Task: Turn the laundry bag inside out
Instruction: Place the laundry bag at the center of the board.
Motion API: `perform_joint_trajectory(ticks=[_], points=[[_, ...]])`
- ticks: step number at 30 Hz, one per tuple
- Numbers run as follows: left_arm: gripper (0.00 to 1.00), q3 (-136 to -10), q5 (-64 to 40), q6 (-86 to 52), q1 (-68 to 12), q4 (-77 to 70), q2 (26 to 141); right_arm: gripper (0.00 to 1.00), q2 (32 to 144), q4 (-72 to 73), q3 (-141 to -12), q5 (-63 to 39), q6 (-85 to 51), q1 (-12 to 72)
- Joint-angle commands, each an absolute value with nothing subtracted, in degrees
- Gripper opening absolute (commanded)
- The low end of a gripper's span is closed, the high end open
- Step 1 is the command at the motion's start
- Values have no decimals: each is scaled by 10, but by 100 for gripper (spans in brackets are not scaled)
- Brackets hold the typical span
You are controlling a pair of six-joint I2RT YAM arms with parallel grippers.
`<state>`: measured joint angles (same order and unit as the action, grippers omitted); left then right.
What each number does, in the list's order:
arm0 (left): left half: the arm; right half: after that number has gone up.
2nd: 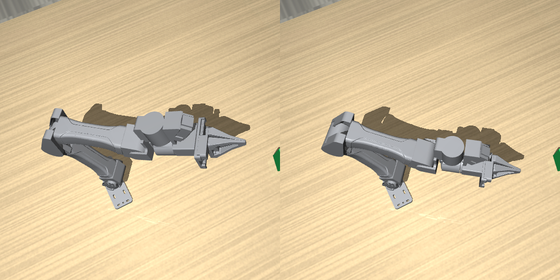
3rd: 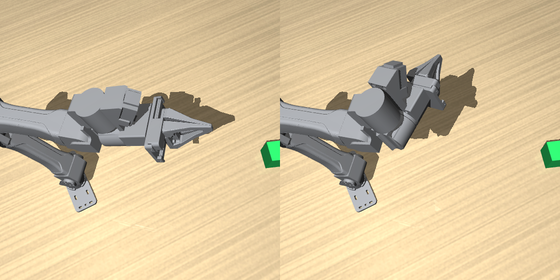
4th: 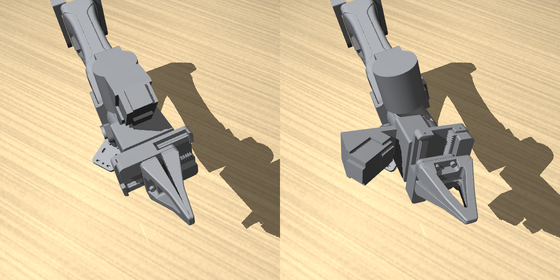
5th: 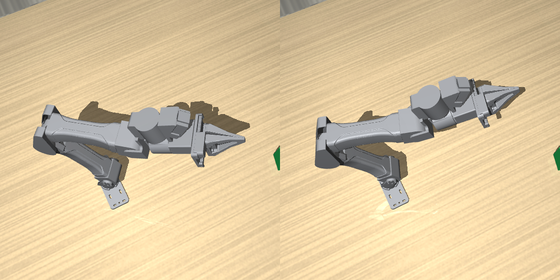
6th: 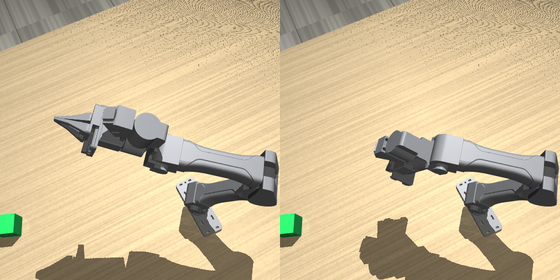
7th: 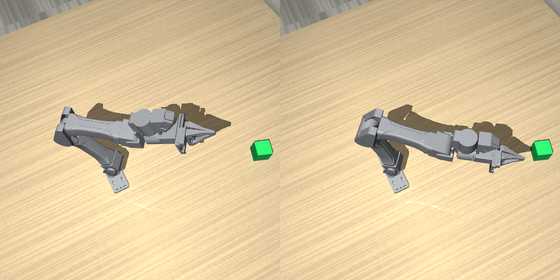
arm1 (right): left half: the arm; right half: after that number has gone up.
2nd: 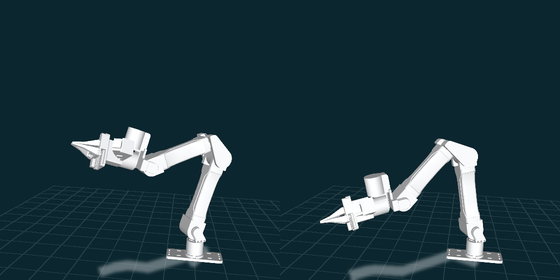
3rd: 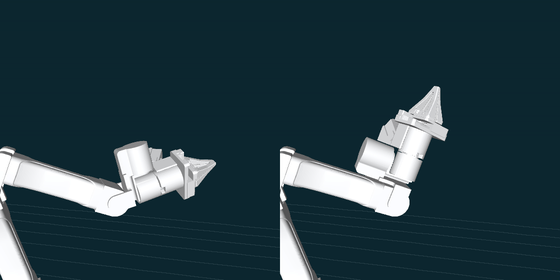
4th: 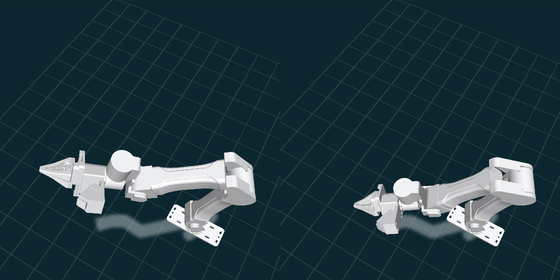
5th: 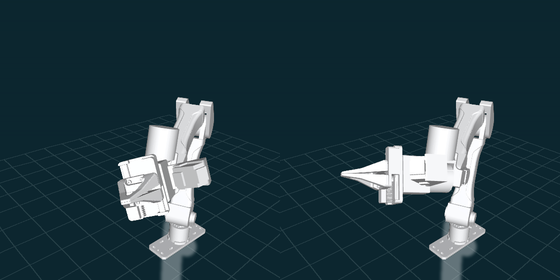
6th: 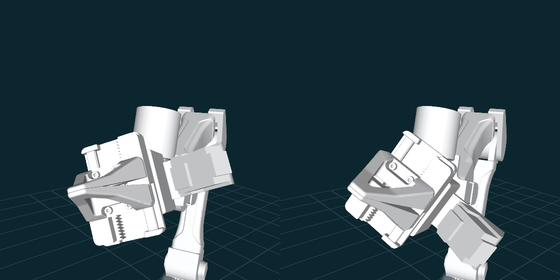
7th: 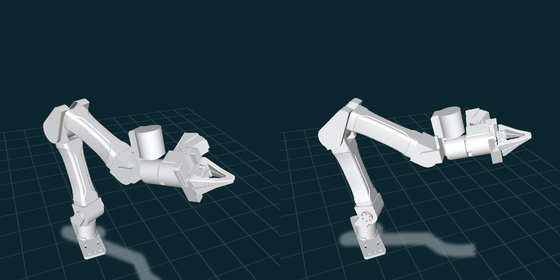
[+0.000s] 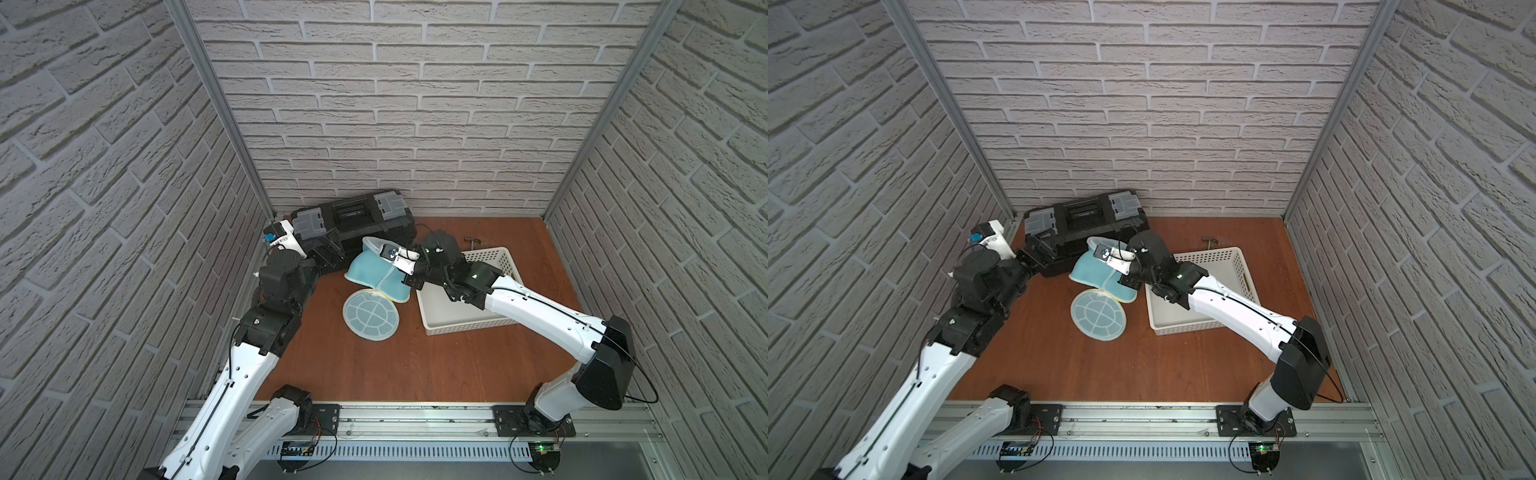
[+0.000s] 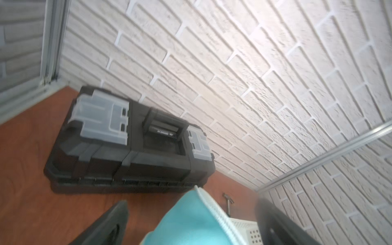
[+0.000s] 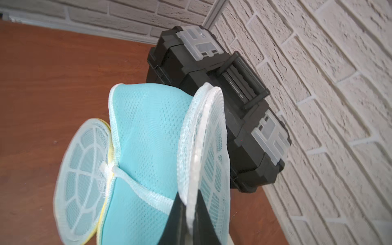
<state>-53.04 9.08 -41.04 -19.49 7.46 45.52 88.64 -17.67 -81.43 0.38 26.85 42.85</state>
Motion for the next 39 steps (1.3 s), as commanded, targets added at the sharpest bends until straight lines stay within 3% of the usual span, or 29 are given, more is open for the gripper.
perform_joint_trajectory(ticks=[1, 6, 10, 13, 16, 22, 27, 31, 39], points=[[97, -486, 29, -163, -193, -67, 417, 3, 845, -223, -870, -48, 131, 397], [97, -476, -129, 32, -194, -20, 378, 3, 836, -301, -938, -172, -13, 310], [97, -462, -192, 59, -195, -27, 383, 3, 831, -291, -948, -255, -136, 249], [96, -465, -217, -22, -197, -59, 410, 3, 821, -247, -936, -294, -205, 230], [97, -474, -196, -191, -206, -88, 470, 3, 806, -176, -899, -286, -277, 226], [98, -549, -151, -471, -227, 32, 553, 3, 816, -81, -846, -259, -388, 226], [94, -591, -170, -572, -233, 84, 594, 3, 828, -33, -821, -253, -423, 230], [84, -593, -172, -640, -240, 79, 618, 3, 831, -23, -812, -252, -426, 236], [87, -641, -193, -658, -260, 112, 665, 3, 842, -7, -795, -265, -420, 241]])
